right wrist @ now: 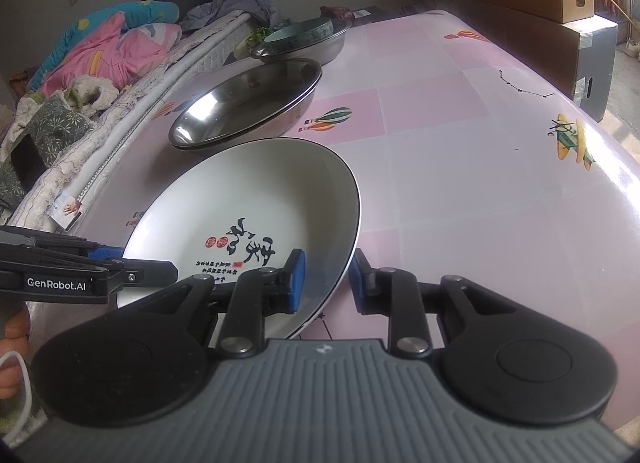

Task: Organize plates and bowls
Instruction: 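Hold the white plate raised above the table with both grippers, then carry the white plate over the stacked steel basin and lower it in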

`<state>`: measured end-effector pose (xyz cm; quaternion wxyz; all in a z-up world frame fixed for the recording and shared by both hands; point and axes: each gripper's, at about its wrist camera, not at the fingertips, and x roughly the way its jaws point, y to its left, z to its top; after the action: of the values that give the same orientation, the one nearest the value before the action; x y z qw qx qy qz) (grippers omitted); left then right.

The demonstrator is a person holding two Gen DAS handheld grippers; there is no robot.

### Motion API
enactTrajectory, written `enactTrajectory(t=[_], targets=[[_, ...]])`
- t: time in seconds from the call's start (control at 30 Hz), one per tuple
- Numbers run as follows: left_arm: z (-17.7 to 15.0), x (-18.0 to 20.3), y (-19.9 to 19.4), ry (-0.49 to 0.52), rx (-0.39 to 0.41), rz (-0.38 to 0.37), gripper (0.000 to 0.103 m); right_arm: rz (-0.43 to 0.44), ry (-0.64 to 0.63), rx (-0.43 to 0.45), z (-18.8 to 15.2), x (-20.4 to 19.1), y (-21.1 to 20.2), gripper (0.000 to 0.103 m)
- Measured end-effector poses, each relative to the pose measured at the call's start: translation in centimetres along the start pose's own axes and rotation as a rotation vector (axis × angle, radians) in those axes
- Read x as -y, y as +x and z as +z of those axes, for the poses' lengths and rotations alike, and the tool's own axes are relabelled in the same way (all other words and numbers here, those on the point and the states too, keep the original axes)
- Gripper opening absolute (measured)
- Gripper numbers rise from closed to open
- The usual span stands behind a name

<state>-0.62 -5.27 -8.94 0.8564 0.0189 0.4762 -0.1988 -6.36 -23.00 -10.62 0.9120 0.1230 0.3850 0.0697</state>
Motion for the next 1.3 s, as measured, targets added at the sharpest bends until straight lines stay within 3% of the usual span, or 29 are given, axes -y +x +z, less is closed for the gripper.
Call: enactTrajectory(t=[0.33, 0.73, 1.3], targets=[[0.3, 0.5, 0.3, 0.027, -0.003, 0.016, 0.042, -0.013, -0.030, 0.028, -0.3, -0.4, 0.2, 0.027], [0.3, 0.7, 0.1, 0.036, -0.007, 0.026, 0.041, -0.057, -0.113, 0.034, -0.2, -1.1, 0.0, 0.028], [0.4, 1.1, -0.4, 0.051, 0.006, 0.020, 0.041, -0.065, -0.133, 0.042, 0.1, -1.1, -0.9, 0.028]])
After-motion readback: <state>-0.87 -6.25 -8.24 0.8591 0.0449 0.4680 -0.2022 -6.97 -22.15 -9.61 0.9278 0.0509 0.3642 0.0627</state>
